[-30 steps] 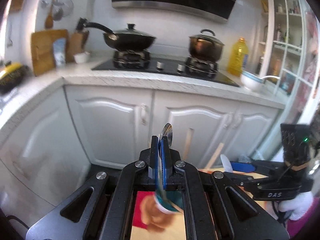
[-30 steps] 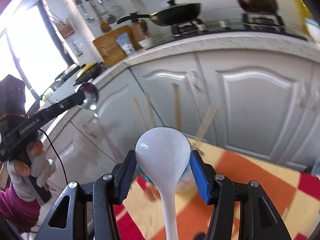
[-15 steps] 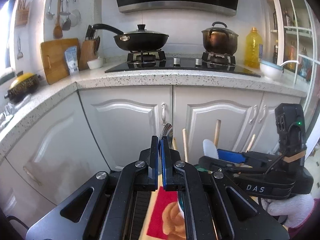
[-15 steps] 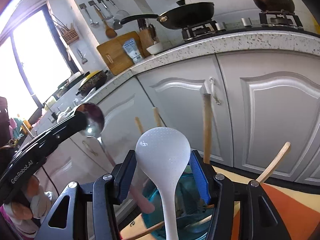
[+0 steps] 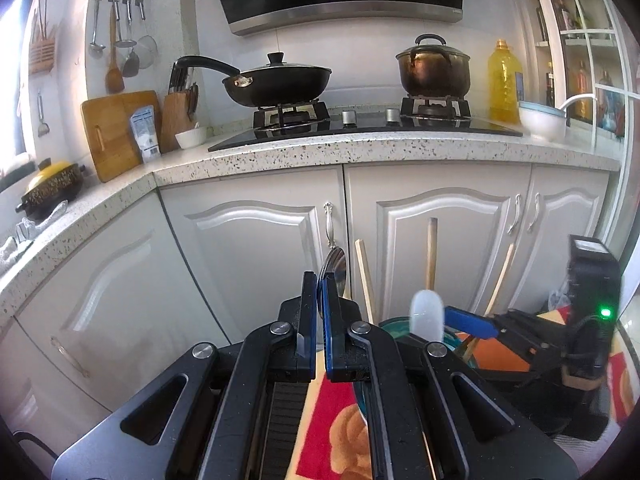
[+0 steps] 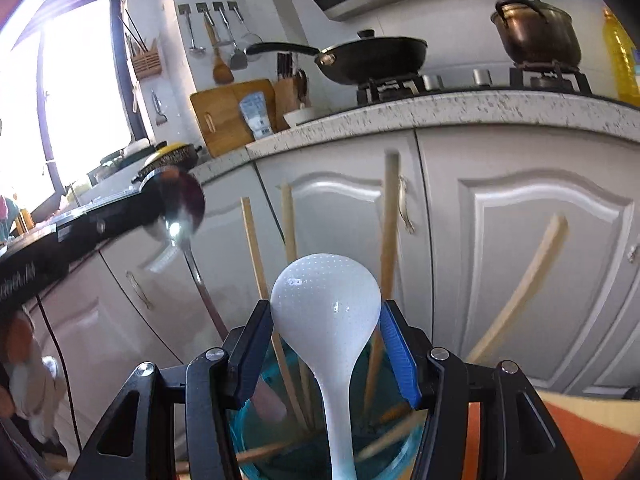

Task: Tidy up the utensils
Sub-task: 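Lower both spoons into the floral cup and open both tools, then grasp the metal fork with the left tool while the right tool grasps a chopstick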

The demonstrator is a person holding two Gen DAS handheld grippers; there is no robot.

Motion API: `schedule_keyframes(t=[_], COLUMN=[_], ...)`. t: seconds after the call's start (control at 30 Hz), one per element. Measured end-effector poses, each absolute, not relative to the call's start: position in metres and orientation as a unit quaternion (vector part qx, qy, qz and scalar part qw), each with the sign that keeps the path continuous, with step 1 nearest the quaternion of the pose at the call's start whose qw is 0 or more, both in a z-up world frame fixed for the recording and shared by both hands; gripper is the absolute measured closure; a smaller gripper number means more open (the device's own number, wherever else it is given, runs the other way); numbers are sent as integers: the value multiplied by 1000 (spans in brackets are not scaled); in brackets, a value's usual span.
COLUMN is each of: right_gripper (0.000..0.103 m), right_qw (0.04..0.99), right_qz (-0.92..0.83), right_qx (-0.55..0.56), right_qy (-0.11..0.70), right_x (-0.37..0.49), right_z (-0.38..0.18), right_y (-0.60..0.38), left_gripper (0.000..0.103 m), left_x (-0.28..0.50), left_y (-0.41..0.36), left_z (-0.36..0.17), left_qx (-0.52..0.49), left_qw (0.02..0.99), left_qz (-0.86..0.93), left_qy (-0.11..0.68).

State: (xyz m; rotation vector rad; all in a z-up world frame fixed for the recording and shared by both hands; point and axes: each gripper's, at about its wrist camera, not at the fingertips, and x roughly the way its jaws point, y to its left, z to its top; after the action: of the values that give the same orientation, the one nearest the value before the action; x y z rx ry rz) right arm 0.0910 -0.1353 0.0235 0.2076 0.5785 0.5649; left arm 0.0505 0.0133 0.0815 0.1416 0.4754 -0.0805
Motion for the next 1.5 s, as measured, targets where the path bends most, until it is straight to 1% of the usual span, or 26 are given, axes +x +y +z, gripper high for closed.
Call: schedule_keyframes(t=[0.3,0.43,0.53,0.57,0.6,0.63,0.7,0.8,0.83,0.87,0.9,0.93,1.1,1.33,1.5], right_gripper=[50,50,47,44,40,38,38,38,38,38,38,38,38,38,38], right_qw=[906,892,893,895,896,895,893,890,890,889,889,888,889,894,898], right_qz=[280,281,278,275,272,270,262,257,254,252,250,249,244,228,205], right_qx=[82,81,87,89,92,95,101,116,120,123,127,130,128,116,118], right_qy=[306,346,345,341,339,342,353,359,360,361,363,364,366,368,371], right_x=[71,71,62,58,55,53,51,46,45,45,43,41,34,23,16], right_z=[22,22,30,34,37,38,39,40,41,42,43,43,48,56,60], right_y=[-154,-154,-163,-167,-170,-174,-180,-190,-193,-194,-196,-198,-198,-202,-213], left_gripper=[102,102,102,101,101,101,101,95,87,73,66,61,61,61,60], left_x=[48,51,51,52,53,55,56,53,51,49,46,42,30,5,-6], left_y=[6,1,-3,-4,-4,-2,0,3,3,3,4,5,7,-7,-22], left_z=[67,55,47,44,41,39,37,42,45,48,52,57,75,100,106], left_qx=[63,65,74,74,68,53,34,17,15,14,9,1,-11,8,15], left_qw=[962,956,952,950,947,944,939,937,936,937,937,939,941,949,949], left_qz=[-53,-54,-52,-52,-54,-59,-63,-66,-69,-71,-73,-76,-78,-77,-89], left_qy=[262,283,291,298,308,320,337,343,344,343,340,336,328,304,301])
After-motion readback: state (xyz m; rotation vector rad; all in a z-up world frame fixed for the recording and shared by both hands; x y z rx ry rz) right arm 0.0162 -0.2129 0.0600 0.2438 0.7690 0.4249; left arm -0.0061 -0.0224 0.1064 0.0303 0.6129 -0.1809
